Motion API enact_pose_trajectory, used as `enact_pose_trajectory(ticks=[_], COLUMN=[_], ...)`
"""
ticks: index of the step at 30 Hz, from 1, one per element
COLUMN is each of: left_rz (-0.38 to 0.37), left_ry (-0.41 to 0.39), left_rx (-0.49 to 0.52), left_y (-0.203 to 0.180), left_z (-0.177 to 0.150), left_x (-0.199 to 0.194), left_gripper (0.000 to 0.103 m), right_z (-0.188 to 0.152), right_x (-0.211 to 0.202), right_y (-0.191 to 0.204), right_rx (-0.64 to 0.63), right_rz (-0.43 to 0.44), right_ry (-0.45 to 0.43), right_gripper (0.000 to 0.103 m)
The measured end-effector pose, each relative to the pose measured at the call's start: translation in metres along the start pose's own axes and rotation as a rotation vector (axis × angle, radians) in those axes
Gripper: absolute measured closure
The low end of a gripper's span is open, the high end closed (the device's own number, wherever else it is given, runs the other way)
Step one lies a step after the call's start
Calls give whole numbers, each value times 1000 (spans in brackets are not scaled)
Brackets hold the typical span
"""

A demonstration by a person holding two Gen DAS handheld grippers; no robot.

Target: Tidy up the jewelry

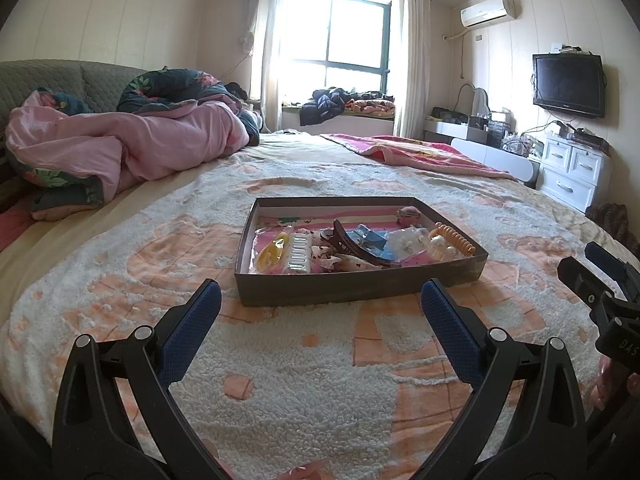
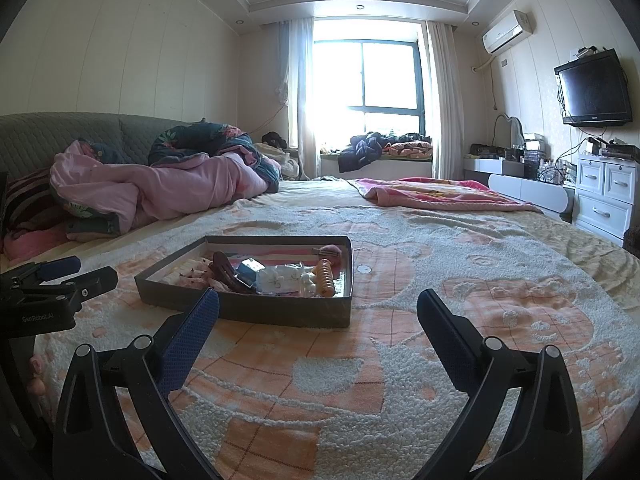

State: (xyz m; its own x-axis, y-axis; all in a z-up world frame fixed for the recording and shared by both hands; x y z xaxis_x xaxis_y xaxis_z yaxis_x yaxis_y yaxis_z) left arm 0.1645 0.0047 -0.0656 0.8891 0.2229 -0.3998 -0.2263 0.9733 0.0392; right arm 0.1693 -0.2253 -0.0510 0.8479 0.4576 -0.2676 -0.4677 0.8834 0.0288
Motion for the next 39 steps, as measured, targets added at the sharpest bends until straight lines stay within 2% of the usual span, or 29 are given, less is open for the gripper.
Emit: enact_pose_trajectory(ticks=[39], left_rz=[0], left_ry=[-4], left_rx=[-5], left_y=[2], left_z=[7], left_x=[-2], left_gripper=[11], right_z=[3], right_x=[1], right_y=[2], right_rx=[-7], right_rz=[-1], right_ry=[-2], right_gripper=[6])
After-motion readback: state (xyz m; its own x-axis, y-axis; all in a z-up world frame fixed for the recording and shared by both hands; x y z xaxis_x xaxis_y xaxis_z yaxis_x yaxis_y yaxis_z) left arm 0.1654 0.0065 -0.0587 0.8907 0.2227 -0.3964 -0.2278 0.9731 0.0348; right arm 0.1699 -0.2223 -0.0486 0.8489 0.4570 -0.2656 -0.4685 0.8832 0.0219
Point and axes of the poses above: each gripper's, at about its wrist camera, not at the fingertips, and x roughly the way its jaws point, y to its left, z to its top, the point moved 9 cm from there along x, roughly the way its jaws point, and after that the axes turned 15 degrees about z, right-handed, at the moved point
